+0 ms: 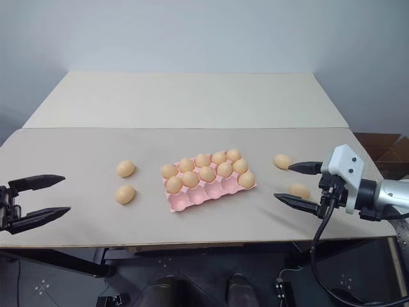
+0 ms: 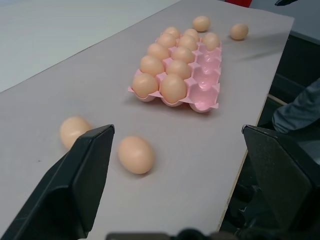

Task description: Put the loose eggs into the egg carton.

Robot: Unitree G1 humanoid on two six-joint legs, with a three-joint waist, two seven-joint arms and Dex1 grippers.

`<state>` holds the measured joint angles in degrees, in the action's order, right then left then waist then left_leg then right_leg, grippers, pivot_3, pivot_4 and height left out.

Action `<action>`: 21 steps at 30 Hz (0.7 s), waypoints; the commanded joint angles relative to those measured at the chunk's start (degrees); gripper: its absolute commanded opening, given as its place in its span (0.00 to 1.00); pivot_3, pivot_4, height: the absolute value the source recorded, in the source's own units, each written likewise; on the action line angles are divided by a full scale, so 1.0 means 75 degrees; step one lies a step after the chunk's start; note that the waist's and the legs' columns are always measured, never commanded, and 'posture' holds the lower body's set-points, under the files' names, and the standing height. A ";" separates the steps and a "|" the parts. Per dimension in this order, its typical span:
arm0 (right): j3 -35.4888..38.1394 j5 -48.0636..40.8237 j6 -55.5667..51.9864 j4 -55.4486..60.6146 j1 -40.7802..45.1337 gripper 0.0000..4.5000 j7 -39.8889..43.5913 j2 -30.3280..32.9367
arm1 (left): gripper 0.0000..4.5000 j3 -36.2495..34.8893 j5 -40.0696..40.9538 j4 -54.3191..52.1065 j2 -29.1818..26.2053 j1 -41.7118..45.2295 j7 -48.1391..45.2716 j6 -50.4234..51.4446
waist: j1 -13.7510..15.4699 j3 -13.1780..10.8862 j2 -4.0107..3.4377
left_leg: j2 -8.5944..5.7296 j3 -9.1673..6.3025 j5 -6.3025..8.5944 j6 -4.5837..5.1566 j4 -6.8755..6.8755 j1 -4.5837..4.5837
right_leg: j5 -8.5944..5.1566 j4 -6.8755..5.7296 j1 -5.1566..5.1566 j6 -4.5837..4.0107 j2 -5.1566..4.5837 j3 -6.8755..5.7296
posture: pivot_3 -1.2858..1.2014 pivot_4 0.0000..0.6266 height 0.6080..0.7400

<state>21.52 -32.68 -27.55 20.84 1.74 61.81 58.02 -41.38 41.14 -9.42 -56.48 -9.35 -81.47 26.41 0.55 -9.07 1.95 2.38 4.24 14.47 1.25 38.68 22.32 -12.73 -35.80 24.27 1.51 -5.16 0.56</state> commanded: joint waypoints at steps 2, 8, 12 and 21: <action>0.0251 0.0211 0.0043 0.0068 0.0046 1.00 -0.0175 0.0159 | 0.98 0.0126 0.0167 -0.0157 -0.0019 0.0089 -0.0051 -0.0054 | -0.0002 0.0000 0.0000 | 0.0000 0.0002 0.0000 0.0000 0.0000 -0.0002 | -0.0002 0.0000 -0.0001 0.0004 0.0000 0.0000 | 0.52 0.24 1.00; 0.0089 0.0891 0.0129 0.0014 -0.0104 1.00 -0.0641 0.0147 | 0.98 0.0515 0.0286 -0.0198 -0.0024 0.0385 -0.0072 -0.0079 | -0.0001 0.0000 0.0000 | 0.0000 0.0006 0.0000 0.0000 0.0000 0.0001 | -0.0009 0.0001 0.0002 0.0015 0.0001 0.0000 | 0.52 0.24 1.00; -0.0265 0.1381 0.0430 -0.0436 0.0010 1.00 -0.0517 0.0258 | 0.98 0.1158 0.0262 -0.0090 -0.0003 0.0943 -0.0105 -0.0138 | 0.0016 0.0000 0.0000 | -0.0013 0.0007 0.0000 0.0000 0.0003 -0.0001 | -0.0009 0.0000 -0.0003 0.0016 0.0000 0.0002 | 0.52 0.24 1.00; -0.1986 0.2722 0.1095 -0.2564 0.1253 1.00 -0.0460 0.0160 | 0.98 0.2034 0.0283 0.0104 0.0076 0.1779 -0.0235 -0.0104 | -0.0094 0.0000 0.0000 | -0.0030 0.0006 -0.0001 0.0001 0.0001 0.0000 | 0.0006 -0.0004 -0.0001 -0.0004 0.0003 0.0010 | 0.52 0.24 1.00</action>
<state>7.99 -14.11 -21.29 3.65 9.29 58.55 59.52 -25.94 42.66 -8.87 -55.49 3.13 -82.28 26.28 -0.15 -9.07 1.95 2.14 4.28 14.46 1.26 38.69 22.33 -12.68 -35.83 24.28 1.47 -5.14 0.64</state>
